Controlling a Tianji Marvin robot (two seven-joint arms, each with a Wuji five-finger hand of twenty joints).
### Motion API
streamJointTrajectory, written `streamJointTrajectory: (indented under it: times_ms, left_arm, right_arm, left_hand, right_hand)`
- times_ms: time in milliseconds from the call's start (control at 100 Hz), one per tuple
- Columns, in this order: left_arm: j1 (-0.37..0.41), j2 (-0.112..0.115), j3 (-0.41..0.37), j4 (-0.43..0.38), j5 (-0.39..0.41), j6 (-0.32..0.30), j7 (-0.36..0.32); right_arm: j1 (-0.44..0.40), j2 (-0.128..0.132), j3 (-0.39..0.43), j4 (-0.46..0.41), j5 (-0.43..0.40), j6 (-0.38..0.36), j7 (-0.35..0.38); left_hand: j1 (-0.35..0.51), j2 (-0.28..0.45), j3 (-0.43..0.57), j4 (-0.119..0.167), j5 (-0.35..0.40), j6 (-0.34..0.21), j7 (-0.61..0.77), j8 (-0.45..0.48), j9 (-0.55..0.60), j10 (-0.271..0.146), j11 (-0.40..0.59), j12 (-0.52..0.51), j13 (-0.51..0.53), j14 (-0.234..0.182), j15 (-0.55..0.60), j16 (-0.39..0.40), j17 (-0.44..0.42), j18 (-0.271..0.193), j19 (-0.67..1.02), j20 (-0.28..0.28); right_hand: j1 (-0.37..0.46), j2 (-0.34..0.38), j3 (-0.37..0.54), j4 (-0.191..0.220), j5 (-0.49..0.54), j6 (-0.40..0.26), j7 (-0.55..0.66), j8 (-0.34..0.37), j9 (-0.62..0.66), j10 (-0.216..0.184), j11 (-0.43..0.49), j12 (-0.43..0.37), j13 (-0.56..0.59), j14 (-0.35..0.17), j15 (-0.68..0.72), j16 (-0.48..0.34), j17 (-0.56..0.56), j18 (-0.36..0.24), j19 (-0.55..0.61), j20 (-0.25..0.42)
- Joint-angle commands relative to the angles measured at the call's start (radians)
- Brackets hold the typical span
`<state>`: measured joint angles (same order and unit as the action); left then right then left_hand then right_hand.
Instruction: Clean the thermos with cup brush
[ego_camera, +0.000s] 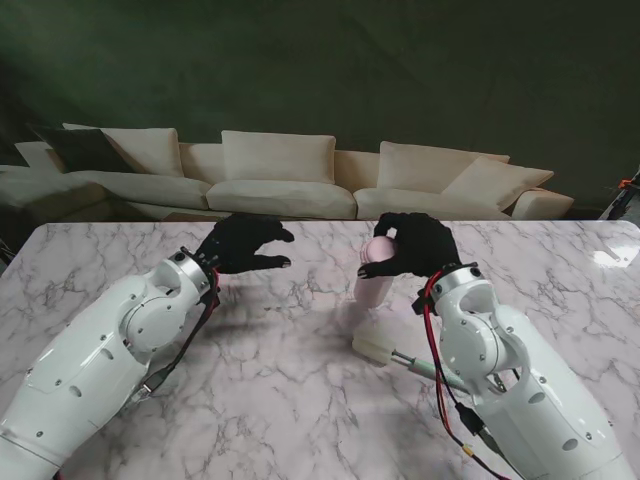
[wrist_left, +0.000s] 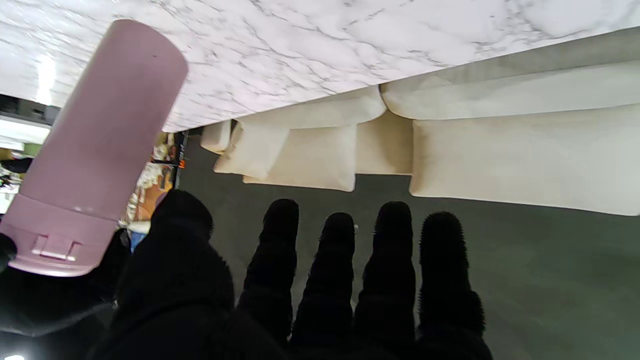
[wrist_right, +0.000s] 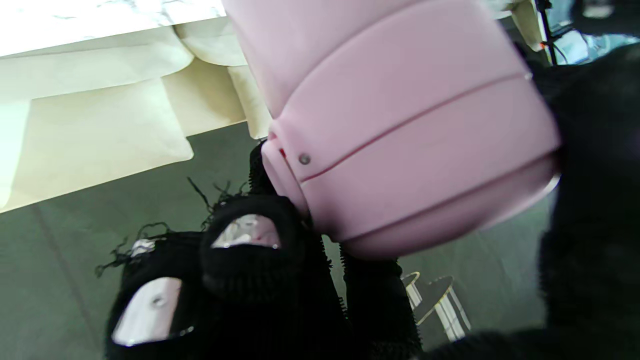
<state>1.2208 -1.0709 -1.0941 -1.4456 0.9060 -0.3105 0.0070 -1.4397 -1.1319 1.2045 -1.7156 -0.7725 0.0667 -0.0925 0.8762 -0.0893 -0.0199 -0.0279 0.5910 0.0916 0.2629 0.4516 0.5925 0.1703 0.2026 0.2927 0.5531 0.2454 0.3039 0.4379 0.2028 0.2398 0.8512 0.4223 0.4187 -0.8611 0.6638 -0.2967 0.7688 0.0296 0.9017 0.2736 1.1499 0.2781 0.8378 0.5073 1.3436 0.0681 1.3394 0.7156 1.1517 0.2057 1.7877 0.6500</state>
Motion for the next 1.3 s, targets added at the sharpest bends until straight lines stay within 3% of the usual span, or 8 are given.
streamJointTrajectory:
  times_ms: [0,220,440,850,1170,1290]
  left_arm:
    - [0.017,0.005,-0.015,-0.002,-0.011,0.006,-0.001]
    - [0.085,0.004,-0.090,-0.031,0.003,0.031,0.027]
    - [0.132,0.001,-0.118,-0.034,0.006,0.050,0.057]
    - [0.155,-0.006,-0.099,-0.010,-0.019,0.079,0.085]
    - [0.165,-0.007,-0.100,-0.013,-0.024,0.085,0.089]
    - [0.166,-0.007,-0.102,-0.012,-0.024,0.085,0.091]
  right_arm:
    - [0.028,0.017,0.028,-0.006,-0.006,0.016,0.014]
    - [0.086,0.037,0.067,0.032,-0.026,0.031,0.123]
    - [0.146,0.044,0.048,0.113,-0.038,0.070,0.162]
    - [0.181,0.040,0.001,0.245,-0.003,0.117,0.148]
    - [0.182,0.034,-0.012,0.281,0.028,0.138,0.132]
    - [0.177,0.033,-0.011,0.285,0.032,0.139,0.124]
  left_hand:
    - [0.023,0.051,-0.002,0.016,0.032,0.015,0.021,0.019,0.025,0.000,0.017,0.021,0.004,0.002,-0.002,0.018,-0.028,0.039,-0.022,0.026]
    - [0.028,0.069,-0.006,0.015,0.041,0.020,0.042,0.046,0.023,0.004,-0.002,0.040,-0.003,0.006,-0.013,0.028,-0.045,0.052,-0.028,0.043]
    - [0.028,0.076,-0.008,0.015,0.036,0.021,0.034,0.050,0.012,0.008,-0.019,0.041,-0.009,0.007,-0.020,0.030,-0.048,0.054,-0.034,0.050]
    - [0.030,0.084,-0.008,0.015,0.036,0.024,0.024,0.053,-0.004,0.012,-0.030,0.042,-0.012,0.010,-0.020,0.036,-0.048,0.055,-0.034,0.063]
    - [0.031,0.087,-0.009,0.014,0.037,0.025,0.021,0.056,-0.014,0.015,-0.035,0.042,-0.017,0.010,-0.021,0.037,-0.050,0.053,-0.036,0.069]
    - [0.032,0.088,-0.009,0.014,0.037,0.027,0.021,0.057,-0.016,0.015,-0.035,0.042,-0.018,0.010,-0.021,0.037,-0.052,0.054,-0.037,0.071]
  right_hand:
    - [0.254,0.098,0.400,0.037,0.130,-0.134,0.257,0.097,0.192,-0.146,0.164,0.078,-0.023,-0.142,0.039,0.023,0.031,-0.190,0.130,0.025]
    - [0.256,0.101,0.394,0.037,0.128,-0.137,0.255,0.097,0.189,-0.146,0.163,0.079,-0.023,-0.140,0.037,0.022,0.031,-0.190,0.129,0.026]
    - [0.256,0.103,0.390,0.038,0.128,-0.140,0.254,0.098,0.188,-0.146,0.163,0.080,-0.023,-0.140,0.037,0.022,0.031,-0.189,0.129,0.026]
    - [0.261,0.109,0.384,0.039,0.124,-0.138,0.253,0.099,0.184,-0.145,0.163,0.082,-0.023,-0.136,0.037,0.021,0.030,-0.187,0.126,0.025]
    - [0.263,0.124,0.372,0.040,0.112,-0.140,0.253,0.103,0.168,-0.150,0.163,0.086,-0.025,-0.123,0.024,0.015,0.027,-0.172,0.117,0.021]
    - [0.265,0.140,0.357,0.042,0.098,-0.149,0.251,0.107,0.146,-0.155,0.145,0.082,-0.026,-0.093,-0.022,-0.006,0.021,-0.141,0.086,0.008]
